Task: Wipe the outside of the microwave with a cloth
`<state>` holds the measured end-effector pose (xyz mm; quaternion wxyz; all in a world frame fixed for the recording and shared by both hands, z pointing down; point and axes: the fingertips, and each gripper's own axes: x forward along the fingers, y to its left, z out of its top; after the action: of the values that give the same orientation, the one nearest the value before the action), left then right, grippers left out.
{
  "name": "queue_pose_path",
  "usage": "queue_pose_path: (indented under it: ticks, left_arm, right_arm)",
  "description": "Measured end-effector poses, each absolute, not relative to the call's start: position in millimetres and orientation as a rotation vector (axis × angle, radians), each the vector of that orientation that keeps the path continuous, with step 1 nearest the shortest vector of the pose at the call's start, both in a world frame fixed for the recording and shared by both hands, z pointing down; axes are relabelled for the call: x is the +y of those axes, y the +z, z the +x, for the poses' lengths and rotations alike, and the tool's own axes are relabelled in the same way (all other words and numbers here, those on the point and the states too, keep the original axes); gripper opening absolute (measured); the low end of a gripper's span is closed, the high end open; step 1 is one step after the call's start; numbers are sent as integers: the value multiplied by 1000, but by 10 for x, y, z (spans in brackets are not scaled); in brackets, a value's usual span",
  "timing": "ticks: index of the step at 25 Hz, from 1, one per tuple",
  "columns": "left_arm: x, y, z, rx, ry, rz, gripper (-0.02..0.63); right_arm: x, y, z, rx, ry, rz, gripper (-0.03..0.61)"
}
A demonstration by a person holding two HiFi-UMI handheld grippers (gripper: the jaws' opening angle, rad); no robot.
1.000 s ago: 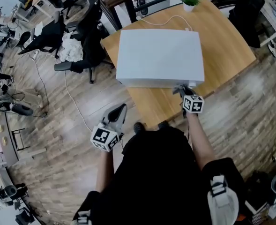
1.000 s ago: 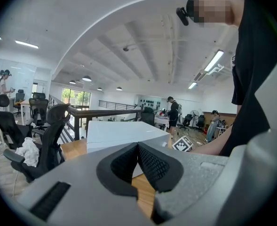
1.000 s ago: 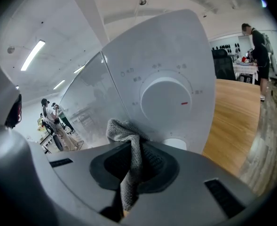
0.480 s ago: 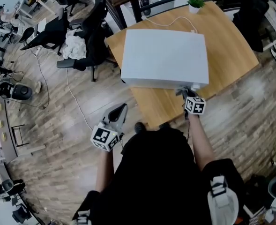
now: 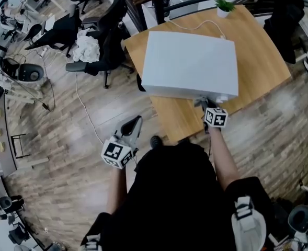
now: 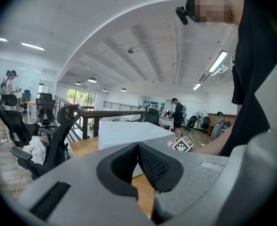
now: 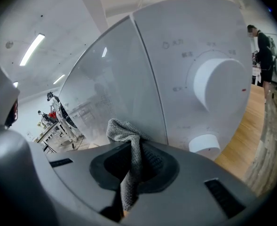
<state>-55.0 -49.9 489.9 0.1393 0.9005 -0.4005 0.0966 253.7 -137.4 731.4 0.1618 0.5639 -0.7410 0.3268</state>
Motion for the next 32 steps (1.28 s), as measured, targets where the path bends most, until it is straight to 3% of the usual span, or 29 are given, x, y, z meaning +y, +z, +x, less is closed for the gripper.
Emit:
queue_pose_path:
  ticks: [32]
  left_arm:
    - [-393, 5024, -1783, -1253, 245, 2558, 2]
  right_arm:
    - [-1614, 7325, 1166, -2178, 952, 1528, 20]
